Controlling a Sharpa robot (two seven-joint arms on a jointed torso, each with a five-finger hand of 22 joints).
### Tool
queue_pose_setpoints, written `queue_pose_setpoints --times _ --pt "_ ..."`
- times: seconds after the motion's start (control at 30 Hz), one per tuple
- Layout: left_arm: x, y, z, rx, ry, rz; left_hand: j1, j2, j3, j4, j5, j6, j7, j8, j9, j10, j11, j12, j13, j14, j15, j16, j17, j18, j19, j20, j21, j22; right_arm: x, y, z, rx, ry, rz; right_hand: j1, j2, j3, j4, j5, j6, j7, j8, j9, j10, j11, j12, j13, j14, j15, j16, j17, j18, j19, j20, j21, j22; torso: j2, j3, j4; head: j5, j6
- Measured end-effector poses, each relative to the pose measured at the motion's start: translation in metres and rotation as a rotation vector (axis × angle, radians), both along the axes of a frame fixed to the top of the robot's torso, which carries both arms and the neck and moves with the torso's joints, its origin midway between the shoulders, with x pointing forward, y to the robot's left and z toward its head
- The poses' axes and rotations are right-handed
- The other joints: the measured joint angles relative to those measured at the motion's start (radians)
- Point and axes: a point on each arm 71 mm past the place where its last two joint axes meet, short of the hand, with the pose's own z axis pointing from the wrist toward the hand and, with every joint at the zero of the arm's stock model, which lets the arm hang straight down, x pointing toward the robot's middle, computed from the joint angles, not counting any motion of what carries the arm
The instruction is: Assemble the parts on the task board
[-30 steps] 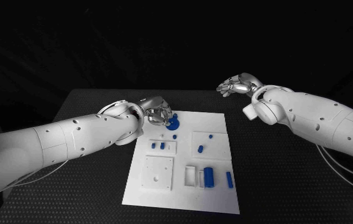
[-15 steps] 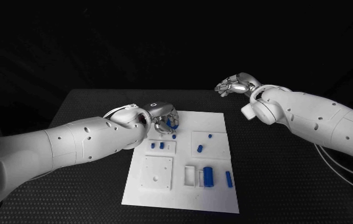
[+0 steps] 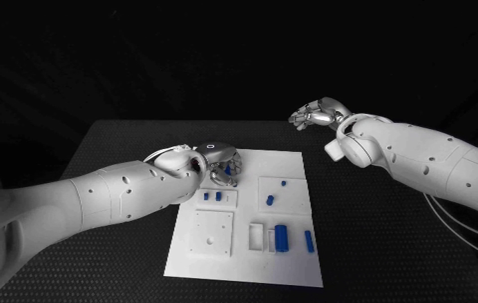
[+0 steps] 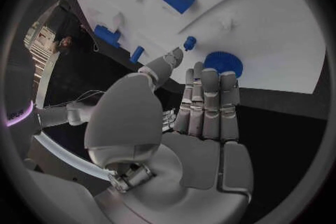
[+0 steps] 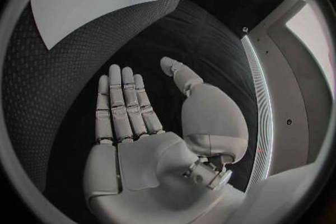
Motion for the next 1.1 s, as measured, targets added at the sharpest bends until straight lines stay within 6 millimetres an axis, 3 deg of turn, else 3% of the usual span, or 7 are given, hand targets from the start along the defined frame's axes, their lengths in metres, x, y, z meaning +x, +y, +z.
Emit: queue_pose_setpoints --times 0.87,1.1 --pt "0.001 0.000 -0.011 0.022 0.013 -0.016 0.020 0.020 0.005 0.001 0.004 0.014 0.007 0.000 -0.012 0.019 0.000 -0.026 -0.007 0.007 0.000 0.034 0.023 0.000 0.007 -0.003 0.012 0.017 -0.001 0.001 0.000 0.001 0.000 0.003 0.004 0.004 0.000 0.000 0.000 -0.003 0.003 0.000 0.000 0.000 0.000 0.000 0.000 0.000 0.000 -0.004 0.001 0.000 0.000 0.000 -0.004 0.002 -0.002 0.0007 0.0029 -0.007 -0.009" --pt "-0.002 -0.005 -0.015 0.023 0.023 -0.032 0.020 0.020 0.005 0.000 0.004 0.014 0.007 0.000 -0.013 0.020 -0.001 -0.031 -0.008 0.007 0.000 0.034 0.024 0.000 0.007 -0.003 0.012 0.018 0.000 0.003 0.000 0.002 0.000 0.006 0.004 0.004 0.000 0.000 0.000 -0.003 0.003 0.000 -0.001 0.000 0.000 0.000 0.000 0.000 0.000 -0.004 0.002 0.000 0.000 0.000 -0.004 0.003 -0.002 -0.0006 0.0020 -0.007 -0.010"
